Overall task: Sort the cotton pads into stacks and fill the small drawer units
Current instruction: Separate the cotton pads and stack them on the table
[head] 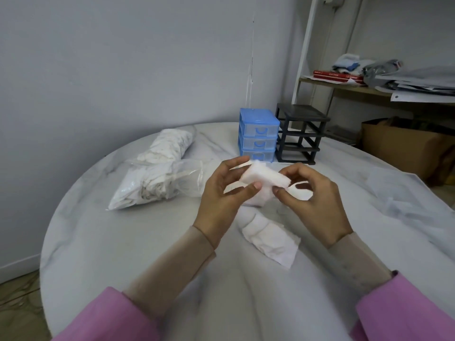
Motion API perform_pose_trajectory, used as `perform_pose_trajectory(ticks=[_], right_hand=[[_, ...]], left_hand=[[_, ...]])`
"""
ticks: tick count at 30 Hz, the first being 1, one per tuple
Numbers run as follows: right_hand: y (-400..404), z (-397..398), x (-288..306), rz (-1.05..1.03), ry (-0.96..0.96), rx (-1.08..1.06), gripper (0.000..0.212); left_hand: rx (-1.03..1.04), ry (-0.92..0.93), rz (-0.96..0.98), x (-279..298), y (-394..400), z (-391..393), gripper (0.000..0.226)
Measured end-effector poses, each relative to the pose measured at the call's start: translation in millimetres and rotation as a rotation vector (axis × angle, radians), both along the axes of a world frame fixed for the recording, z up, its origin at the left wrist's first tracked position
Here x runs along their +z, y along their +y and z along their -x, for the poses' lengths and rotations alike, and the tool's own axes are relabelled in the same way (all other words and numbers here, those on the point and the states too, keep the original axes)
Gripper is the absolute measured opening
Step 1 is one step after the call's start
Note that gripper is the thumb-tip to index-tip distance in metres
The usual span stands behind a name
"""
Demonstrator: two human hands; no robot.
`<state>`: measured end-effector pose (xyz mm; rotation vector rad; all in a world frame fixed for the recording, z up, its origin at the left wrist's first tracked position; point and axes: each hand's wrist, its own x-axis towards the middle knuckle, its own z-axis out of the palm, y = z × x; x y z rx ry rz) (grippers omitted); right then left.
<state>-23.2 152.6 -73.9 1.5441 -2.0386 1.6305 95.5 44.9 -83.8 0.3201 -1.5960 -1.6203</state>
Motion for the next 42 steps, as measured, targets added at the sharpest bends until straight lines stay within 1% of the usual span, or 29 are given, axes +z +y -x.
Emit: perform_pose_trajectory(ticks=[1,3,5,7,12,15,18,23,26,31,34,36,39,42], right_hand=[[1,0,2,0.026,0.095,-0.013,0.018],[2,2,2,0.056,0.219,-0.021,0.015],[0,2,0,0.062,0.269,-0.02,0.013],[-2,2,-2,0.063,0.278,-0.018,0.013],[-1,3,-1,0.072,0.259,-0.01,0.011],[0,4,0,0.062,0.253,-0.006,0.009],[0,5,-1,0.034,0.231,0.013,0.011],[1,7,-1,-0.003,0.147,0.059,0.018],[3,9,1,-0.024,0.03,0.061,0.02],[3,16,3,0.0,-0.158,0.041,0.027],[5,28,6,0.087,-0.321,-0.014,0.03],[7,39,7,0.14,-0.399,-0.089,0.029],[12,54,5,0.139,-0.404,-0.216,0.023],[14,62,1,0.124,-0.424,-0.29,0.02]], left_hand=[[0.026,-0.012,0.075,-1,0,0,0.04],[0.06,-0.029,0.188,-3,0,0,0.032],[0.073,-0.038,0.258,-3,1,0,0.025],[0.1,-0.047,0.312,-3,2,0,0.022],[0.151,-0.045,0.3,-2,3,-1,0.02],[0.133,-0.042,0.267,-1,2,-1,0.023],[0.132,-0.07,0.255,-2,1,-1,0.024],[0.153,-0.132,0.26,-4,0,0,0.024],[0.155,-0.172,0.263,-5,1,1,0.025],[0.208,-0.164,0.223,-7,0,3,0.015],[0.203,-0.171,0.273,-7,0,3,0.012],[0.194,-0.183,0.328,-7,1,5,0.015],[0.173,-0.197,0.408,-7,3,11,0.027],[0.132,-0.256,0.504,-9,4,17,0.035]])
